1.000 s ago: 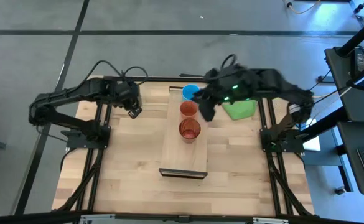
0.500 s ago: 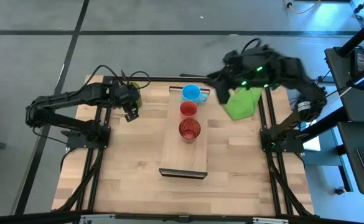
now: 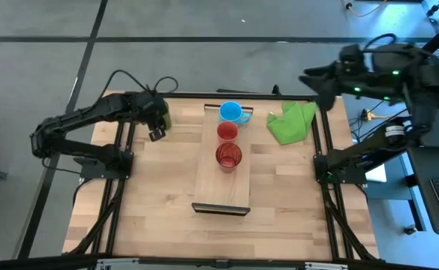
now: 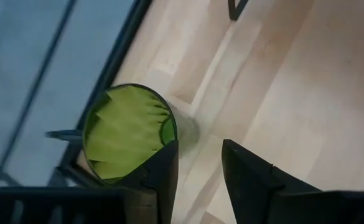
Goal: Stack small to large cups/mugs on shelf
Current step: Put the green cup on the shelf
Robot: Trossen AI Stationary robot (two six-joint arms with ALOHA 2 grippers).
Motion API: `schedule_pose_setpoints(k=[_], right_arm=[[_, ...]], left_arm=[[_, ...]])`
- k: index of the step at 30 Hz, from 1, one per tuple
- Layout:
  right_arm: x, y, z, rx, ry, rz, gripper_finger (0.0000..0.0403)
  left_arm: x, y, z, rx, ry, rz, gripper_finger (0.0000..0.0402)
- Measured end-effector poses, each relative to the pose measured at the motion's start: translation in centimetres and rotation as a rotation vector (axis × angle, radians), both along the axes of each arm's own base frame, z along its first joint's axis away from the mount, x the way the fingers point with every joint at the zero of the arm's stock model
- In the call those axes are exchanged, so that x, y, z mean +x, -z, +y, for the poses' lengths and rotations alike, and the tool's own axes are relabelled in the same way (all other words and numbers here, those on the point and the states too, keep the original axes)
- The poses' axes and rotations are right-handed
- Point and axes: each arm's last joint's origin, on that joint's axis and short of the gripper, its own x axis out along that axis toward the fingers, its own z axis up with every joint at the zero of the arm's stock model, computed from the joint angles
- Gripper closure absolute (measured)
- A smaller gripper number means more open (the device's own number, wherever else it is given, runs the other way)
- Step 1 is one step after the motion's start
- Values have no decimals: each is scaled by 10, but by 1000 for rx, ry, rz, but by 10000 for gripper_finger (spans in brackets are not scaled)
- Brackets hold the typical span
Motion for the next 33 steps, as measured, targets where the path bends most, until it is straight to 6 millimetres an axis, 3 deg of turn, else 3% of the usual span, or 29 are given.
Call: schedule_pose_setpoints(k=[5, 10, 21, 33], right_arm=[[-31, 2, 2, 26, 66, 12, 232], [-41, 4, 3, 35, 106, 26, 232], [-30, 12, 1, 49, 112, 84, 232], [-20, 21, 0, 60, 132, 130, 232]], left_arm=[[-8, 3, 17, -115, 8, -29, 283], [-8, 11, 29, -197, 17, 13, 285], [7, 28, 45, -166, 70, 131, 283], [2, 29, 52, -193, 80, 121, 297]])
